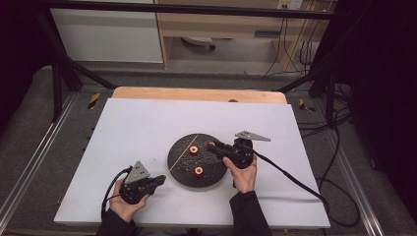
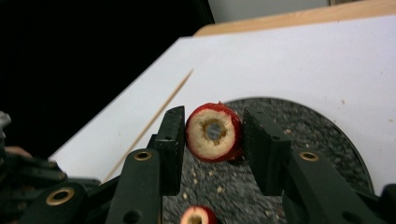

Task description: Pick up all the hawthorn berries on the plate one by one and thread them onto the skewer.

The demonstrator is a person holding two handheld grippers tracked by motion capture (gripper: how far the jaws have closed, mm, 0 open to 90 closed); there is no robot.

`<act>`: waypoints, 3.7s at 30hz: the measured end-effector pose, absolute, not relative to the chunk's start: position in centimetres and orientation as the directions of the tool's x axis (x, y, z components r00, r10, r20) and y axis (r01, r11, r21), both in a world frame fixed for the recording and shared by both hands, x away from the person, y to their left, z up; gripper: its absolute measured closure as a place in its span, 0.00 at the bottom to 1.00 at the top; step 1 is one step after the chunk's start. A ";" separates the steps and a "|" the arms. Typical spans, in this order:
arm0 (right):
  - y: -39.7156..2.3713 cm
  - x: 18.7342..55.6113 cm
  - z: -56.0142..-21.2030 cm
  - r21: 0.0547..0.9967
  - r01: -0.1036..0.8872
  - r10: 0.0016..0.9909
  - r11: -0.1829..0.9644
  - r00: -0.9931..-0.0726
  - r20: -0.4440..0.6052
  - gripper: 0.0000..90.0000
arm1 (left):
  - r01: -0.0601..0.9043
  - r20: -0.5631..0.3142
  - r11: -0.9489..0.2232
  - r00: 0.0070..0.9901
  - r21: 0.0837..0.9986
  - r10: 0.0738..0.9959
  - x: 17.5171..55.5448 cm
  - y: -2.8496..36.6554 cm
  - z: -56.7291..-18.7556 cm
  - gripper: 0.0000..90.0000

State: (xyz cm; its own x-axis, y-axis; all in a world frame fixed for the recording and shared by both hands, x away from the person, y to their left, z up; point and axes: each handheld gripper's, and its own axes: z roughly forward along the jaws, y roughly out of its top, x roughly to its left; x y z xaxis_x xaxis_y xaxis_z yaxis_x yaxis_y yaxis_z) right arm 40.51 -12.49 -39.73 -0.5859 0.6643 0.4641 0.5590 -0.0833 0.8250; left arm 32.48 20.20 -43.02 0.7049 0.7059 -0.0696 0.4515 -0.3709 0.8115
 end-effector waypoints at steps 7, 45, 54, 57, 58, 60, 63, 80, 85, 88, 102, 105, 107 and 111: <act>-12.2 40.6 -39.7 0.834 0.518 0.661 -0.188 -0.561 0.497 0.68 | 0.457 -0.080 -0.352 0.693 0.817 0.716 32.4 20.1 -43.0 0.98; -10.8 42.2 -41.3 0.836 0.361 0.638 -0.413 -0.540 0.549 0.68 | 0.460 -0.116 -0.325 0.704 0.826 0.701 32.0 18.1 -43.2 0.98; -10.7 42.1 -41.5 0.839 0.358 0.632 -0.410 -0.552 0.544 0.68 | 0.464 -0.124 -0.317 0.702 0.827 0.702 32.1 17.9 -43.2 0.98; -10.7 42.1 -41.6 0.840 0.360 0.630 -0.407 -0.555 0.543 0.68 | 0.463 -0.127 -0.313 0.701 0.829 0.702 32.1 17.9 -43.2 0.98; -10.6 42.1 -41.6 0.840 0.359 0.631 -0.406 -0.555 0.542 0.68 | 0.464 -0.127 -0.312 0.700 0.829 0.703 32.1 17.9 -43.2 0.98; -10.6 42.1 -41.7 0.843 0.357 0.632 -0.403 -0.557 0.539 0.68 | 0.466 -0.131 -0.308 0.698 0.830 0.704 32.1 17.8 -43.3 0.98; -10.5 42.0 -41.7 0.843 0.358 0.630 -0.402 -0.560 0.538 0.68 | 0.467 -0.135 -0.302 0.697 0.831 0.705 32.1 17.6 -43.3 0.98; -10.6 41.6 -41.5 0.843 0.354 0.621 -0.404 -0.570 0.537 0.68 | 0.469 -0.158 -0.253 0.676 0.846 0.720 32.5 16.0 -42.8 0.98; -10.6 41.5 -41.5 0.832 0.382 0.604 -0.402 -0.573 0.554 0.68 | 0.469 -0.159 -0.247 0.669 0.848 0.726 32.8 15.6 -42.5 0.98; -10.5 41.4 -41.6 0.831 0.393 0.600 -0.393 -0.575 0.556 0.68 | 0.471 -0.165 -0.240 0.668 0.849 0.726 33.1 15.3 -42.5 0.98; -10.3 40.8 -41.8 0.822 0.437 0.585 -0.365 -0.579 0.568 0.68 | 0.464 -0.155 -0.248 0.672 0.851 0.724 35.2 13.8 -41.2 0.98; -10.2 40.7 -41.9 0.818 0.448 0.580 -0.361 -0.579 0.573 0.68 | 0.465 -0.159 -0.246 0.672 0.850 0.723 35.7 13.5 -41.0 0.98; -10.2 40.7 -42.0 0.819 0.454 0.582 -0.351 -0.580 0.570 0.68 | 0.459 -0.148 -0.252 0.673 0.852 0.725 36.0 13.2 -40.8 0.98; -10.1 40.5 -42.3 0.820 0.464 0.585 -0.335 -0.580 0.567 0.68 | 0.457 -0.143 -0.255 0.672 0.852 0.727 36.7 12.6 -40.7 0.98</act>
